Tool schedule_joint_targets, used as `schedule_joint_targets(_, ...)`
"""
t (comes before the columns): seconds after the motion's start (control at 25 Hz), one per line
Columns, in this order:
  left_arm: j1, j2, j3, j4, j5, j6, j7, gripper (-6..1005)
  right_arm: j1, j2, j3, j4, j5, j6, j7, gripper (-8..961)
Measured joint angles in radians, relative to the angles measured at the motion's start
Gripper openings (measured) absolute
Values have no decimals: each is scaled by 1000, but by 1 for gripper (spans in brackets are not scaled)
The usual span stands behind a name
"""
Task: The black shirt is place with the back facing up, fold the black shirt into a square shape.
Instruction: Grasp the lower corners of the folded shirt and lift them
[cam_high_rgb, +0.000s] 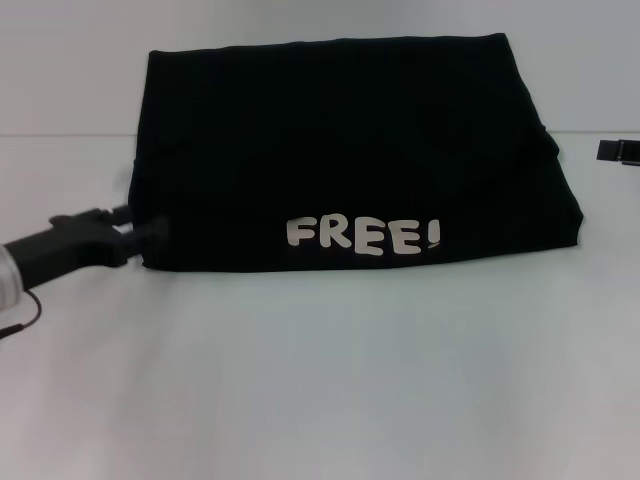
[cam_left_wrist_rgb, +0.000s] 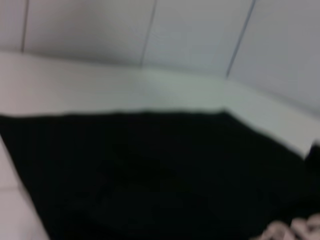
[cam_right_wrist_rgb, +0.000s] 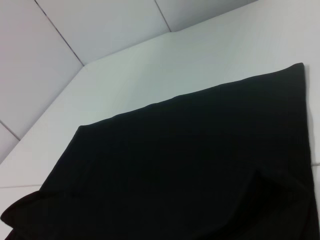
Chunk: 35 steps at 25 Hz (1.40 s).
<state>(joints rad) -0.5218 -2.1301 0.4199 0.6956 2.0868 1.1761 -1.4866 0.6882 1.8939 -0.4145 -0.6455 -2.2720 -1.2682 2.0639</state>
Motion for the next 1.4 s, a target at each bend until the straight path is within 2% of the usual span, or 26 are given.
schedule_joint_targets(0.16, -7, -10, 102, -2, 34, -110, -6, 586, 0, -2, 0, 0, -1, 6, 7, 550)
schedule_joint_targets(0.28, -12, -13, 137, -9, 52, -157, -13, 580, 1, -3, -1, 0, -6, 9, 7, 550)
schedule_joint_targets(0.64, -28, -19, 150, -40, 105, -252, -34, 561, 4, -2, -10, 6, -10, 42, 7, 552)
schedule_joint_targets(1.4, -61, -14, 184, -45, 177, -265, -95, 522, 4, 7, -17, 6, -12, 60, 7, 545)
